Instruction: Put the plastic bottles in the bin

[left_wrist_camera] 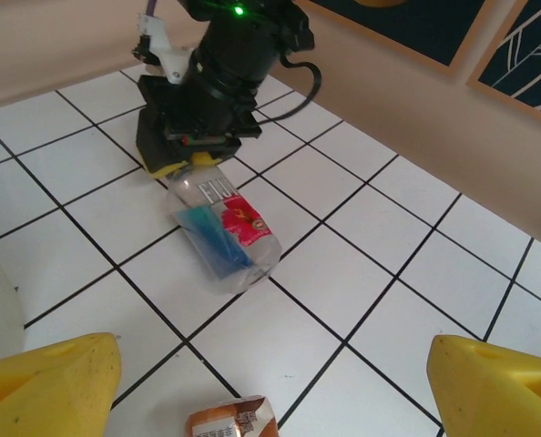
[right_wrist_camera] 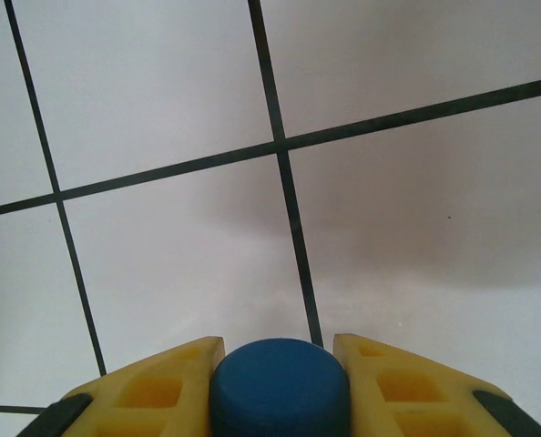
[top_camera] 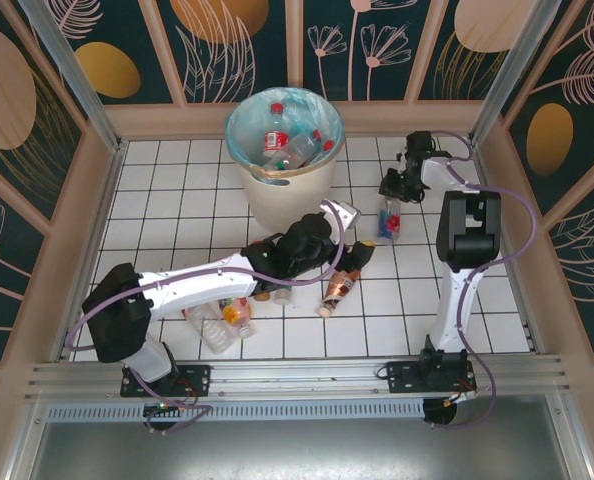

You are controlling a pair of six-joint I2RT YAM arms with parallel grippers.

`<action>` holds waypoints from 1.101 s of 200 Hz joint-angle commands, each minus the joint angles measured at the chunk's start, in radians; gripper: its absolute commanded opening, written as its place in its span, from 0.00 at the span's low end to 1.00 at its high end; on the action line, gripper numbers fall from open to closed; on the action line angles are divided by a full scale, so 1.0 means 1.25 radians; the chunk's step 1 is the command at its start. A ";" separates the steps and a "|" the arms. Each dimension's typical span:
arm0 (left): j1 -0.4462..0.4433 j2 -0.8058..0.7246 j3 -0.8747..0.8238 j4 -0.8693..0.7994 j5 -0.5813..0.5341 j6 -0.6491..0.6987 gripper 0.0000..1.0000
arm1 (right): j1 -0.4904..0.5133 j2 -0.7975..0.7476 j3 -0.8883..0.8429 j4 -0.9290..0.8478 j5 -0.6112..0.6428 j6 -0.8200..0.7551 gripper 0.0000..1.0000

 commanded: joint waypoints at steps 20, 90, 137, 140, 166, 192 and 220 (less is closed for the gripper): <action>-0.001 -0.069 -0.007 0.000 -0.071 0.002 0.88 | 0.010 -0.104 -0.051 0.068 -0.020 -0.002 0.12; -0.001 -0.266 -0.084 0.071 -0.226 0.050 0.90 | 0.050 -0.376 -0.193 0.185 0.062 0.025 0.03; -0.001 -0.432 -0.174 0.103 -0.429 0.065 0.96 | 0.175 -0.560 -0.278 0.279 0.238 -0.025 0.00; -0.001 -0.442 -0.177 0.101 -0.441 0.065 0.96 | 0.183 -0.568 -0.278 0.281 0.253 -0.028 0.00; -0.001 -0.513 -0.198 0.059 -0.542 0.066 0.98 | 0.250 -0.622 -0.252 0.313 0.404 -0.031 0.00; -0.001 -0.595 -0.253 0.048 -0.667 0.055 0.98 | 0.318 -0.663 -0.230 0.402 0.501 -0.064 0.00; 0.000 -0.686 -0.319 0.047 -0.730 0.037 0.97 | 0.414 -0.642 -0.173 0.531 0.545 -0.161 0.00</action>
